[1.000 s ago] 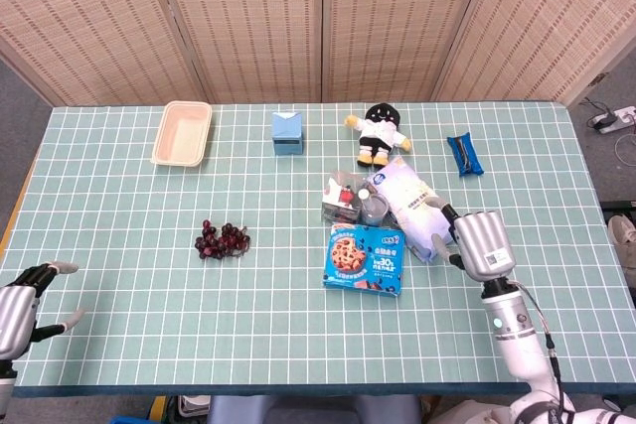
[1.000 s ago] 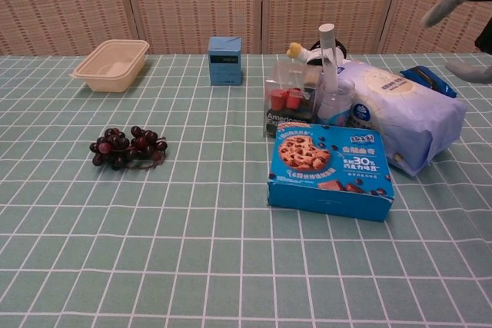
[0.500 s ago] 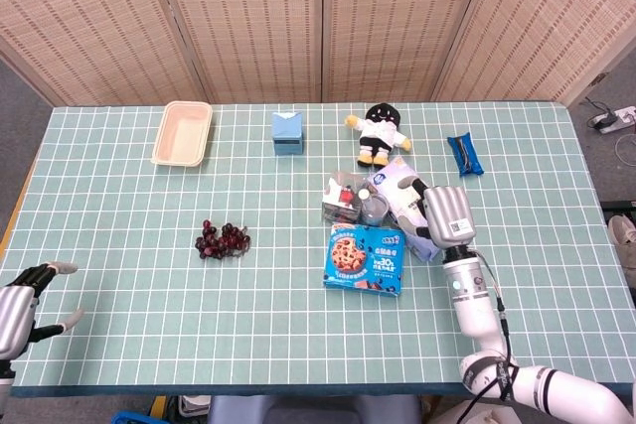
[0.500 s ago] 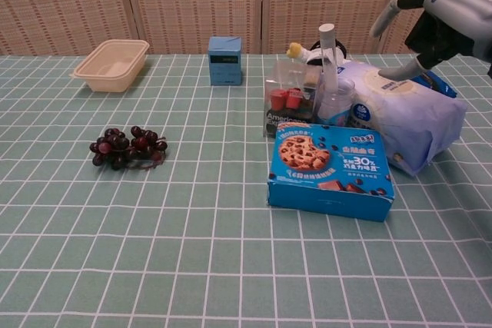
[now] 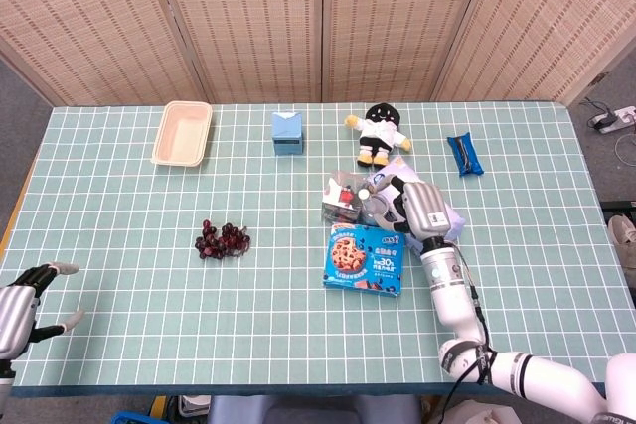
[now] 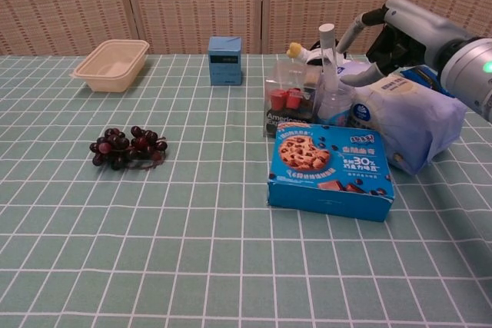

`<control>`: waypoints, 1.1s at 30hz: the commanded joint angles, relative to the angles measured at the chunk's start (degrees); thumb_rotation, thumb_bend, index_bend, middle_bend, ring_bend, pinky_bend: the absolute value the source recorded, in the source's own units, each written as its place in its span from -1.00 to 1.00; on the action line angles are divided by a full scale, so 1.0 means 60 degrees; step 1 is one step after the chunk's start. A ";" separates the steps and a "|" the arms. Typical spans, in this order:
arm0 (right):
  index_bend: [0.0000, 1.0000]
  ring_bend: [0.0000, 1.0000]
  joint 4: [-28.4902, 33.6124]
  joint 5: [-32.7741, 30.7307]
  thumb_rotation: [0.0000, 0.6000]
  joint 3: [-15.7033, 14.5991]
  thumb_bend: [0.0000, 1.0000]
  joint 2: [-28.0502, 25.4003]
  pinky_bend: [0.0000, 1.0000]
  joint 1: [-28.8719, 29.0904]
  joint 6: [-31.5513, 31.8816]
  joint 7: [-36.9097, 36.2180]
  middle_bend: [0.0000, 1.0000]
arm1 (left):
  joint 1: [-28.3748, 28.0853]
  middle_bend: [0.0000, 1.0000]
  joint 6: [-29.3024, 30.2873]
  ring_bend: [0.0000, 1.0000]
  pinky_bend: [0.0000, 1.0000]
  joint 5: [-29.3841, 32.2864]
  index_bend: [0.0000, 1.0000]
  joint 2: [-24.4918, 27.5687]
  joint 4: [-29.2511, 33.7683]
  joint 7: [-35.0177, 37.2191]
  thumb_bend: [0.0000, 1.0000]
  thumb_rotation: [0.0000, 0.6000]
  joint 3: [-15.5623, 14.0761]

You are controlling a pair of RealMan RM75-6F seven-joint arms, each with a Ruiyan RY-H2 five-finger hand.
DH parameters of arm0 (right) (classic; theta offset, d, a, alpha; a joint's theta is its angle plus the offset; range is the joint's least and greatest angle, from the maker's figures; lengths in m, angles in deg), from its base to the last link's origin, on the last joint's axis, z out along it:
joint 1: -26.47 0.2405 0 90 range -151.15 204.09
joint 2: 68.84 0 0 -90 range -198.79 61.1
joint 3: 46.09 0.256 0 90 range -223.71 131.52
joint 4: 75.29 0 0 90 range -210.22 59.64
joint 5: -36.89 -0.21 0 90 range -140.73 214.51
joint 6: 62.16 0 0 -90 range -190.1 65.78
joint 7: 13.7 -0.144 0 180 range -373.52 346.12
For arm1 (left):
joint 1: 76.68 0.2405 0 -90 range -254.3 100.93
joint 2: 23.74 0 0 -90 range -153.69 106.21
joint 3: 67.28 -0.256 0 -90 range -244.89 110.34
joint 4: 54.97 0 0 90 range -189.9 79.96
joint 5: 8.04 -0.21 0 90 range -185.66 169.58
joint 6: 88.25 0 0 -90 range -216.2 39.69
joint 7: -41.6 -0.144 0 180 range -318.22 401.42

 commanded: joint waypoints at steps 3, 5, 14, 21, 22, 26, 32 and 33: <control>-0.16 1.00 -0.0039 -0.0344 1.00 0.0099 -0.61 0.0120 1.00 0.0190 -0.0216 -0.0250 1.00 | -0.0002 -0.29 -0.0007 -0.31 0.14 -0.0001 -0.17 0.0004 0.0002 -0.0009 -0.80 1.00 -0.0003; -0.16 1.00 -0.0037 -0.0420 1.00 0.0101 -0.59 0.0166 1.00 0.0241 -0.0241 -0.0334 1.00 | -0.0002 -0.29 -0.0005 -0.31 0.14 0.0003 -0.17 0.0009 0.0007 0.0003 -0.80 1.00 0.0000; -0.12 1.00 -0.0130 -0.0873 1.00 0.0111 -0.54 0.0281 1.00 0.0468 -0.0418 -0.0464 1.00 | 0.0035 -0.29 0.0079 -0.31 0.14 -0.0035 -0.17 0.0051 0.0034 0.0072 -0.80 1.00 -0.0002; -0.06 1.00 -0.0236 -0.1200 1.00 0.0135 -0.47 0.0334 1.00 0.0596 -0.0445 -0.0457 1.00 | 0.0027 -0.29 0.0056 -0.31 0.14 -0.0022 -0.17 0.0060 0.0014 0.0106 -0.80 1.00 0.0003; -0.05 1.00 -0.0260 -0.1242 1.00 0.0131 -0.46 0.0341 1.00 0.0619 -0.0448 -0.0444 1.00 | 0.0026 -0.29 0.0056 -0.31 0.14 -0.0024 -0.17 0.0060 0.0015 0.0101 -0.80 1.00 0.0003; -0.01 1.00 -0.0298 -0.1534 1.00 0.0150 -0.44 0.0351 1.00 0.0713 -0.0598 -0.0415 1.00 | 0.0025 -0.29 0.0052 -0.31 0.14 -0.0024 -0.17 0.0061 0.0021 0.0095 -0.80 1.00 0.0003; 0.12 1.00 -0.0356 -0.1951 1.00 0.0180 -0.39 0.0353 1.00 0.0841 -0.0801 -0.0419 1.00 | 0.0034 -0.29 0.0068 -0.31 0.14 -0.0025 -0.17 0.0066 0.0029 0.0109 -0.80 1.00 0.0004; 0.17 1.00 -0.0361 -0.1981 1.00 0.0175 -0.37 0.0350 1.00 0.0850 -0.0812 -0.0429 1.00 | 0.0035 -0.29 0.0069 -0.31 0.14 -0.0025 -0.17 0.0069 0.0030 0.0112 -0.80 1.00 0.0003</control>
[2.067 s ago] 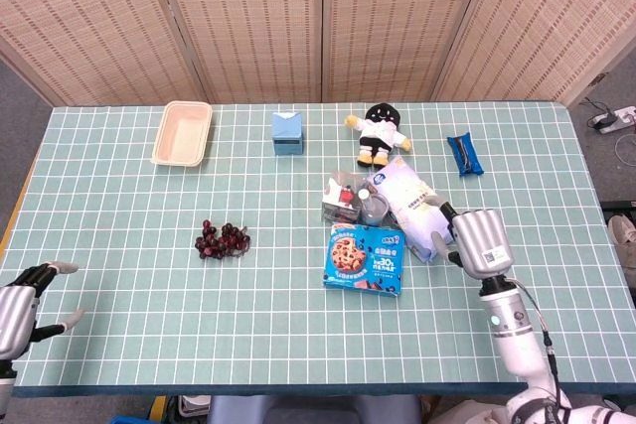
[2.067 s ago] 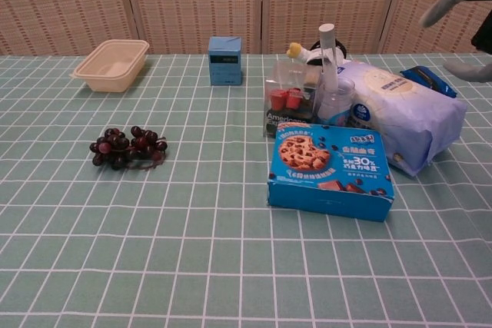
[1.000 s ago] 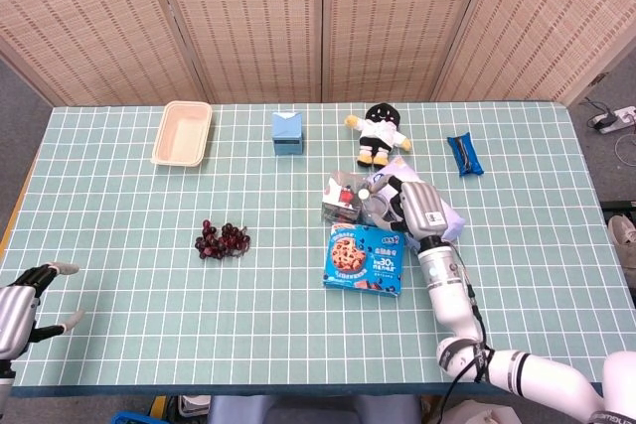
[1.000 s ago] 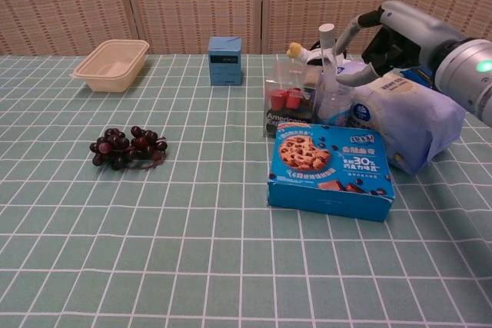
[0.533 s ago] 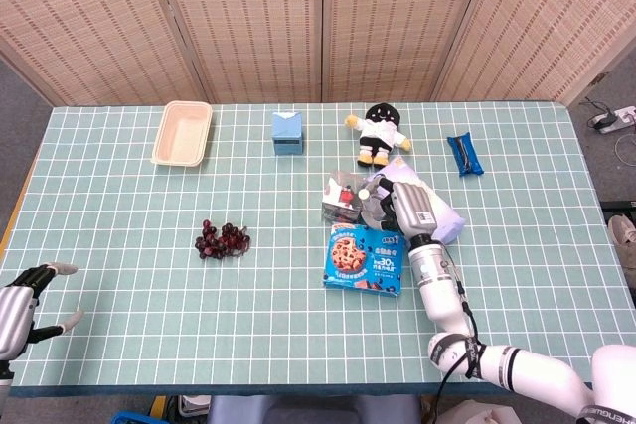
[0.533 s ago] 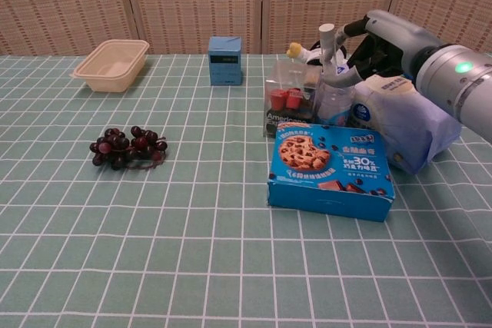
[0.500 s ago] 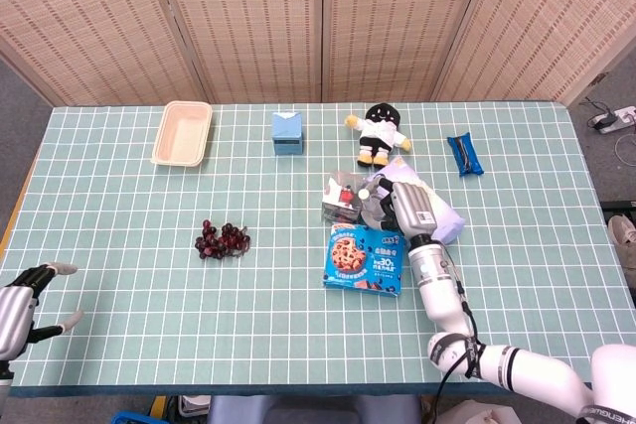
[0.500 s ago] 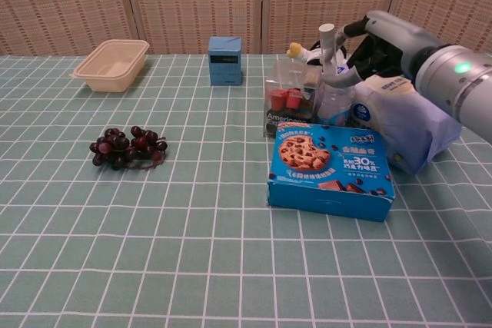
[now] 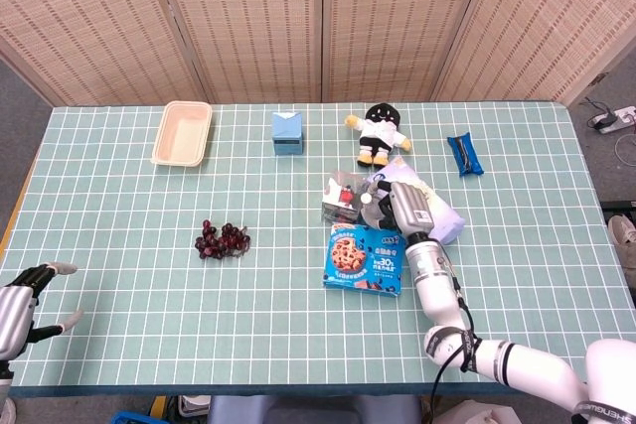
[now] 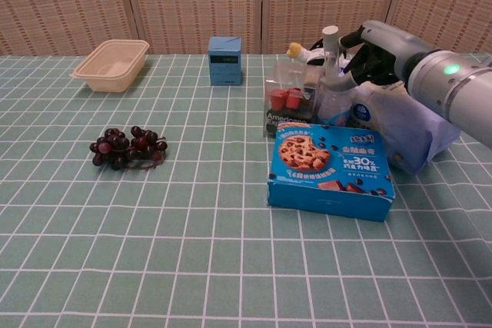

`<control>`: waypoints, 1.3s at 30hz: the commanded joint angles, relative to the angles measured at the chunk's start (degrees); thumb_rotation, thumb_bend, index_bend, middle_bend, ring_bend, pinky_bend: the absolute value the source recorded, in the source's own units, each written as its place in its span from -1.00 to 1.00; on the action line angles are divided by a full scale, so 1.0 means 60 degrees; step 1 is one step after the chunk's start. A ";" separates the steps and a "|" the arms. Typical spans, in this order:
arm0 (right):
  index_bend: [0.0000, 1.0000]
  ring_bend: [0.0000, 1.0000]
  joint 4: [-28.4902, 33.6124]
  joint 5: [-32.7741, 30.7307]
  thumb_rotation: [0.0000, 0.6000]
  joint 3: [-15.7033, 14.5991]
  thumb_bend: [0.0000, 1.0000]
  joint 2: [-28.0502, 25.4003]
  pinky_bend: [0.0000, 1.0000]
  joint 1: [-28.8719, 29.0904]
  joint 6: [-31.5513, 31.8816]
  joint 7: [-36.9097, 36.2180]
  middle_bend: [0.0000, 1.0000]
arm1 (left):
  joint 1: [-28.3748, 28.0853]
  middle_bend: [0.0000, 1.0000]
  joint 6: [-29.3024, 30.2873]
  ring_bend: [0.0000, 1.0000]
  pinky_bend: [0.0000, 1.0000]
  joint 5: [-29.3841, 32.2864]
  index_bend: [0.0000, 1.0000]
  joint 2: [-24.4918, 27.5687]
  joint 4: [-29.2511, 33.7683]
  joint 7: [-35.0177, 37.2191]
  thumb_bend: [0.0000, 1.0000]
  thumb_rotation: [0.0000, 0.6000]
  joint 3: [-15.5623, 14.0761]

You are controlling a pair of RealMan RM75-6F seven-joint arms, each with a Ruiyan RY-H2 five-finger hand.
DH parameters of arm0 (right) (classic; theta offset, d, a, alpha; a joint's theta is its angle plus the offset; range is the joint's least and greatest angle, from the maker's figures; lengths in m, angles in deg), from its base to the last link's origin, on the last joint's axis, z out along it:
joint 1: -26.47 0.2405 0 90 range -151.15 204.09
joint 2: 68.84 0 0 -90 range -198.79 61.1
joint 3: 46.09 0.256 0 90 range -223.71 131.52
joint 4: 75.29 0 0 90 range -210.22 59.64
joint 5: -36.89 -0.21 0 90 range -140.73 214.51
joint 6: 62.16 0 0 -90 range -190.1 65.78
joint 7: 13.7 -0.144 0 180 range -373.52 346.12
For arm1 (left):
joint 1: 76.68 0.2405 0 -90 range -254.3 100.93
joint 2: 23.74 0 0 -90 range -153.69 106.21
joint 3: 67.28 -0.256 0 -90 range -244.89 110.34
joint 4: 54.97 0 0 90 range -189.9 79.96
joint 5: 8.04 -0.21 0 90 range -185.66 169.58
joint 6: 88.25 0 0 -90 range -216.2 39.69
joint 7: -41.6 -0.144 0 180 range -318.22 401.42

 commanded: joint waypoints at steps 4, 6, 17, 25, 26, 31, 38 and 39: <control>0.31 1.00 -0.0033 -0.0107 1.00 -0.0034 -0.32 -0.0031 1.00 0.0043 -0.0021 -0.0075 1.00 | 0.0003 -0.29 -0.0002 -0.31 0.14 0.0008 -0.17 0.0008 -0.0003 0.0023 -0.80 1.00 0.0002; 0.35 1.00 -0.0006 -0.0087 1.00 -0.0050 -0.30 -0.0070 1.00 0.0027 0.0017 -0.0125 1.00 | 0.0003 -0.29 -0.0008 -0.31 0.14 0.0012 -0.17 0.0010 -0.0009 0.0033 -0.80 1.00 0.0002; 0.49 1.00 0.0468 0.0282 1.00 -0.0068 -0.25 -0.0418 1.00 -0.0141 0.0494 -0.0328 1.00 | -0.0027 -0.29 -0.0085 -0.31 0.14 0.0033 -0.17 -0.0008 -0.0019 -0.0056 -0.80 1.00 -0.0006; 0.57 1.00 0.0893 0.0708 1.00 -0.0065 -0.22 -0.0654 1.00 -0.0258 0.0884 -0.0493 1.00 | -0.0037 -0.29 -0.0117 -0.31 0.14 0.0056 -0.17 -0.0021 -0.0023 -0.0093 -0.80 1.00 -0.0007; 0.58 1.00 0.0976 0.0793 1.00 -0.0067 -0.22 -0.0712 1.00 -0.0277 0.0930 -0.0522 1.00 | -0.0041 -0.29 -0.0126 -0.31 0.14 0.0063 -0.17 -0.0023 -0.0027 -0.0094 -0.80 1.00 -0.0005; 0.61 1.00 0.1424 0.1120 1.00 -0.0042 -0.17 -0.0983 1.00 -0.0384 0.1203 -0.0602 1.00 | -0.0049 -0.29 -0.0147 -0.31 0.14 0.0078 -0.17 -0.0032 -0.0039 -0.0105 -0.80 1.00 -0.0003; 0.63 1.00 0.2466 0.1716 1.00 -0.0134 -0.17 -0.1549 1.00 -0.0629 0.1469 -0.0827 1.00 | -0.0059 -0.29 -0.0187 -0.31 0.14 0.0130 -0.17 -0.0052 -0.0052 -0.0138 -0.80 1.00 0.0006; 0.63 1.00 0.2599 0.1844 1.00 -0.0165 -0.16 -0.1619 1.00 -0.0666 0.1507 -0.0881 1.00 | -0.0059 -0.29 -0.0189 -0.31 0.14 0.0133 -0.17 -0.0055 -0.0051 -0.0146 -0.80 1.00 0.0006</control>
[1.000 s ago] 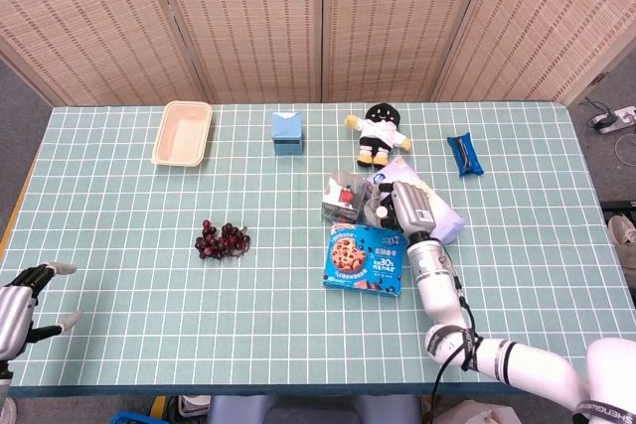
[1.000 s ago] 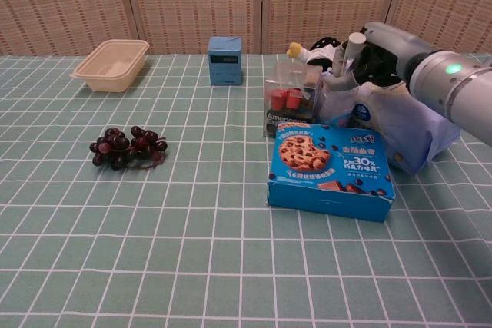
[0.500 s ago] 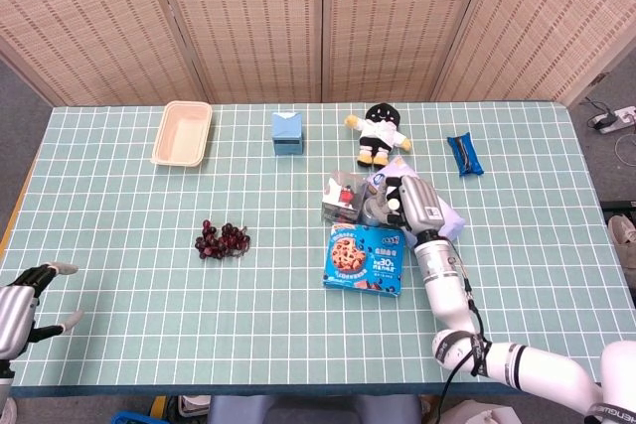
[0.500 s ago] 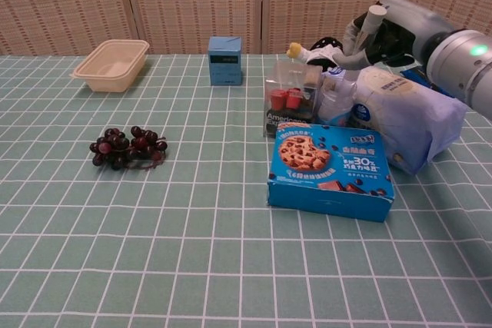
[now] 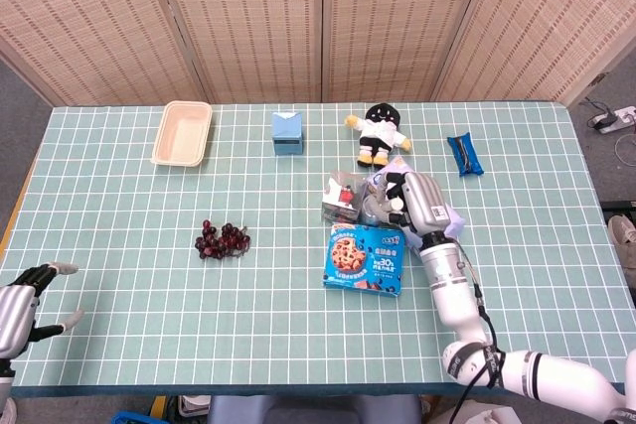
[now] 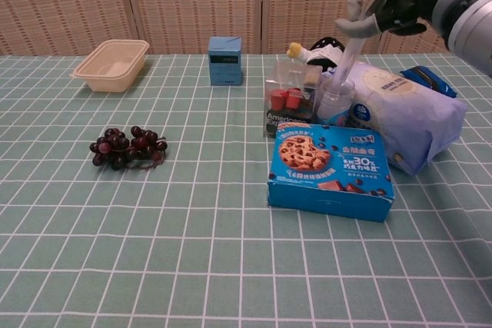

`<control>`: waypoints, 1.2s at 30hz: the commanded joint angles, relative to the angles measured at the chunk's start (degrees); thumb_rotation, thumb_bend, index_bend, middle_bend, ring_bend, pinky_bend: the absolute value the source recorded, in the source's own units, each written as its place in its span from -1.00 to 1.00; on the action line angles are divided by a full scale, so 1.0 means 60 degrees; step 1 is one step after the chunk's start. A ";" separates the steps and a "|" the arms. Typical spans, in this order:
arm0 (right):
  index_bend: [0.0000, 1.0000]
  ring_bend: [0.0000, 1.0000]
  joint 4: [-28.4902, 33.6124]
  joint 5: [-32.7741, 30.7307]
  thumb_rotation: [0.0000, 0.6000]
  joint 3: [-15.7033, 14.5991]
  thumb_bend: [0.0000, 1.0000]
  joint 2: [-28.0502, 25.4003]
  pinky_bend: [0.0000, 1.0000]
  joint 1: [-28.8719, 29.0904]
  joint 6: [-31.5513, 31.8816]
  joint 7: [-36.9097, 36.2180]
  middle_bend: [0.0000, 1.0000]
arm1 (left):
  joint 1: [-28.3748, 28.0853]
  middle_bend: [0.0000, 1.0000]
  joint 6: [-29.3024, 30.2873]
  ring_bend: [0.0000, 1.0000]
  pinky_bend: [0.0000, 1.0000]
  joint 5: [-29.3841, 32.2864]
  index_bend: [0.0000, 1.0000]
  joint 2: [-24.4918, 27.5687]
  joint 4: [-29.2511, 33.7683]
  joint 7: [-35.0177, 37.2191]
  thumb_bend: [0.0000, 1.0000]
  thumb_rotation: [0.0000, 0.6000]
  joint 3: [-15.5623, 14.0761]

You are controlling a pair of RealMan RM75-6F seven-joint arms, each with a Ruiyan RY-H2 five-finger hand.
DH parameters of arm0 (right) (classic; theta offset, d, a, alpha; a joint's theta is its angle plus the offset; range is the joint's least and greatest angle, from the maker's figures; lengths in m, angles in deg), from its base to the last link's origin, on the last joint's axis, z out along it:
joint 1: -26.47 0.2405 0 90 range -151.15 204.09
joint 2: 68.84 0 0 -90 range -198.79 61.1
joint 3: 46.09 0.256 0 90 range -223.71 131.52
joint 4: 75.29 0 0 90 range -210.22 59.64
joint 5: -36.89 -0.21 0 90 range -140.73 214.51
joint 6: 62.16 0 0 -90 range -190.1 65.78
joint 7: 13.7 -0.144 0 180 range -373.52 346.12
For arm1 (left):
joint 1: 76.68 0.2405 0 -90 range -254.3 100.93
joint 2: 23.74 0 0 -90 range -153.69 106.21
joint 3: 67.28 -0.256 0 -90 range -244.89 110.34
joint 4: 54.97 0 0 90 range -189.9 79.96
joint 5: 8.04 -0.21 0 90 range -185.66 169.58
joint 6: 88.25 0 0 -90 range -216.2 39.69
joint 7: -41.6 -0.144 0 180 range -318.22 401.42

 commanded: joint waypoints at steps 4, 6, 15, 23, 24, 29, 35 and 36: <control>0.65 1.00 0.1101 0.0812 1.00 -0.0180 -0.09 -0.0614 1.00 -0.0318 0.0180 -0.0589 1.00 | -0.0007 -0.29 -0.0021 -0.31 0.14 -0.0001 -0.17 -0.0010 0.0002 -0.0030 -0.80 1.00 -0.0010; 0.66 1.00 0.1413 0.0924 1.00 -0.0205 -0.07 -0.0799 1.00 -0.0379 0.0104 -0.0813 1.00 | -0.0011 -0.29 -0.0035 -0.31 0.14 0.0010 -0.17 -0.0016 -0.0005 -0.0031 -0.80 1.00 -0.0008; 0.67 1.00 0.2634 0.1156 1.00 -0.0234 -0.06 -0.1572 1.00 -0.0574 -0.0505 -0.2235 1.00 | -0.0011 -0.29 -0.0048 -0.31 0.14 0.0027 -0.17 -0.0005 -0.0004 -0.0002 -0.80 1.00 -0.0008; 0.68 1.00 0.1206 0.2166 1.00 -0.1100 -0.05 -0.1017 1.00 -0.0230 -0.0309 -0.0431 1.00 | 0.0007 -0.29 -0.0011 -0.31 0.14 0.0029 -0.17 0.0013 0.0025 0.0008 -0.80 1.00 -0.0002; 0.68 1.00 0.1070 0.2288 1.00 -0.1203 -0.05 -0.0918 1.00 -0.0187 -0.0275 -0.0189 1.00 | 0.0006 -0.29 -0.0003 -0.31 0.14 0.0028 -0.17 0.0017 0.0030 0.0008 -0.80 1.00 0.0004; 0.69 1.00 0.0094 0.3545 1.00 -0.1622 0.02 -0.0378 1.00 -0.0038 0.0175 0.0207 1.00 | 0.0004 -0.29 0.0009 -0.31 0.14 0.0010 -0.17 0.0013 0.0015 0.0016 -0.80 1.00 0.0006; 0.70 1.00 0.0053 0.3889 1.00 -0.1667 0.02 -0.0302 1.00 -0.0053 0.0083 -0.2010 1.00 | 0.0001 -0.29 0.0008 -0.31 0.14 -0.0010 -0.17 0.0011 0.0005 0.0011 -0.80 1.00 -0.0002; 0.70 1.00 0.0164 0.3822 1.00 -0.1618 0.02 -0.0345 1.00 -0.0080 0.0027 -0.2597 1.00 | 0.0002 -0.29 0.0004 -0.31 0.14 -0.0012 -0.17 0.0010 0.0008 0.0006 -0.80 1.00 -0.0007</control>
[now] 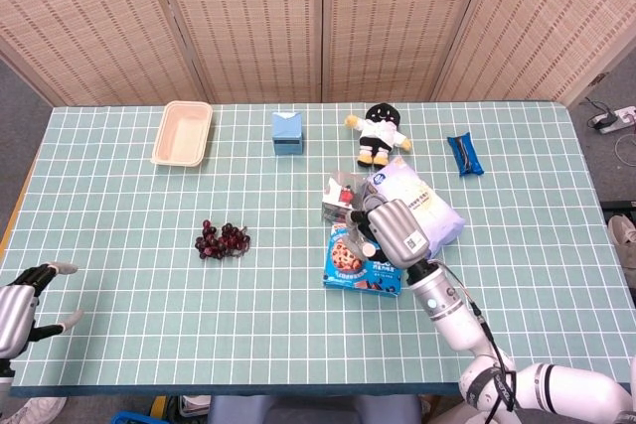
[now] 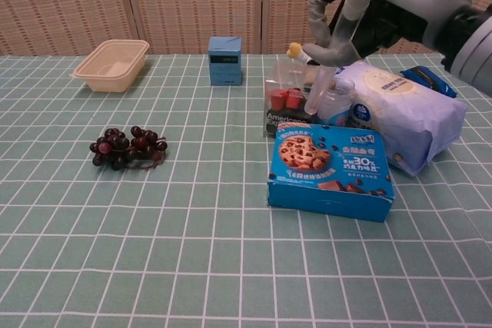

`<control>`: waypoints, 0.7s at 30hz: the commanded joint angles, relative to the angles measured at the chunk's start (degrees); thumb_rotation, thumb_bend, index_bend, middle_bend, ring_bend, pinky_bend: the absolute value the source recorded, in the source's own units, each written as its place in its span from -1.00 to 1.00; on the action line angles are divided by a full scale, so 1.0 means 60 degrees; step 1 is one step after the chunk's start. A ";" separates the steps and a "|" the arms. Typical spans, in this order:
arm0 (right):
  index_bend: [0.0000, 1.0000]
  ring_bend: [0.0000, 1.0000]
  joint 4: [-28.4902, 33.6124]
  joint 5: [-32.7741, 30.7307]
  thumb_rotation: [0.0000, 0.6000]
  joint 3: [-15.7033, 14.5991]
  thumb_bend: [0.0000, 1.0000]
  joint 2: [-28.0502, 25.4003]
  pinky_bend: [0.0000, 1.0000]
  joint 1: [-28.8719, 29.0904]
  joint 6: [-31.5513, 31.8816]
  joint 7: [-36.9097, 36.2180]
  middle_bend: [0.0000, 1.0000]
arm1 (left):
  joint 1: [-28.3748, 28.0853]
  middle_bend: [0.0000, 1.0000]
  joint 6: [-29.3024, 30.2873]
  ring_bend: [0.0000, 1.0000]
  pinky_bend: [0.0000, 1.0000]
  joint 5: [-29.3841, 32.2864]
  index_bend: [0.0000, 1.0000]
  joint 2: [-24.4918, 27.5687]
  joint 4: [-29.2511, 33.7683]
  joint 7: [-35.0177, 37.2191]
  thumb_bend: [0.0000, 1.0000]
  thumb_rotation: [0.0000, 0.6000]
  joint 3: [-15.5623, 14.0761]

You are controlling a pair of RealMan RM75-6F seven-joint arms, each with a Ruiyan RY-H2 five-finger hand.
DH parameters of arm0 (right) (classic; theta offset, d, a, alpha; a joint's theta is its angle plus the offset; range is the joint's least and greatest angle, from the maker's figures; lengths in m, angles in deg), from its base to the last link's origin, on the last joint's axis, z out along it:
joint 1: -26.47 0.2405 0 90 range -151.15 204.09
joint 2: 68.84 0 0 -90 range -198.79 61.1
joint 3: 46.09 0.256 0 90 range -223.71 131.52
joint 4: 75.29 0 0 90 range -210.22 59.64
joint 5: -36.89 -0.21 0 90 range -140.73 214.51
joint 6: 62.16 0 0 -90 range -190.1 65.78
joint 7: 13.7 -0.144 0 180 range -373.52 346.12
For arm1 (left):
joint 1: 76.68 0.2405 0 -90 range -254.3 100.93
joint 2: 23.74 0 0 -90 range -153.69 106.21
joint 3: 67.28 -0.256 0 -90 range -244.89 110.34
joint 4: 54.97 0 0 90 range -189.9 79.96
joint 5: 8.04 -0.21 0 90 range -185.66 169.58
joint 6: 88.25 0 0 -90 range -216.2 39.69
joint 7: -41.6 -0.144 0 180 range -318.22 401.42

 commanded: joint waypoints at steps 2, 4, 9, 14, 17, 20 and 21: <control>0.70 1.00 0.0507 -0.0112 1.00 0.0082 0.02 -0.0141 1.00 -0.0053 -0.0227 -0.3421 1.00 | -0.0002 -0.29 -0.0010 -0.31 0.14 0.0002 -0.17 -0.0004 0.0005 -0.0012 -0.80 1.00 -0.0005; 0.70 1.00 0.0739 -0.0256 1.00 0.0191 0.03 -0.0366 1.00 -0.0110 -0.0438 -0.4669 1.00 | -0.0004 -0.29 -0.0021 -0.31 0.14 0.0013 -0.17 -0.0009 0.0001 -0.0021 -0.80 1.00 -0.0004; 0.70 1.00 0.0793 -0.0329 1.00 0.0212 0.03 -0.0861 1.00 -0.0111 -0.0911 -0.5770 1.00 | -0.0026 -0.29 -0.0081 -0.31 0.14 0.0044 -0.17 -0.0020 -0.0012 -0.0048 -0.80 1.00 -0.0004; 0.70 1.00 -0.0100 0.0240 1.00 -0.0035 0.02 -0.0534 1.00 -0.0074 -0.0320 -0.3619 1.00 | -0.0033 -0.29 -0.0105 -0.31 0.14 0.0049 -0.17 -0.0025 -0.0008 -0.0082 -0.80 1.00 -0.0014; 0.70 1.00 -0.1048 0.1025 1.00 -0.0203 0.02 0.0051 1.00 -0.0050 0.0493 -0.1861 1.00 | -0.0038 -0.29 -0.0122 -0.31 0.14 0.0062 -0.17 -0.0025 -0.0011 -0.0092 -0.80 1.00 -0.0013; 0.70 1.00 -0.1950 0.1772 1.00 -0.0377 0.03 0.0568 1.00 0.0014 0.1092 -0.1163 1.00 | -0.0044 -0.29 -0.0140 -0.31 0.14 0.0066 -0.17 -0.0030 -0.0017 -0.0095 -0.80 1.00 -0.0018; 0.70 1.00 -0.2104 0.1877 1.00 -0.0415 0.03 0.0658 1.00 0.0033 0.1166 -0.1205 1.00 | -0.0045 -0.29 -0.0140 -0.31 0.14 0.0066 -0.17 -0.0030 -0.0019 -0.0096 -0.80 1.00 -0.0017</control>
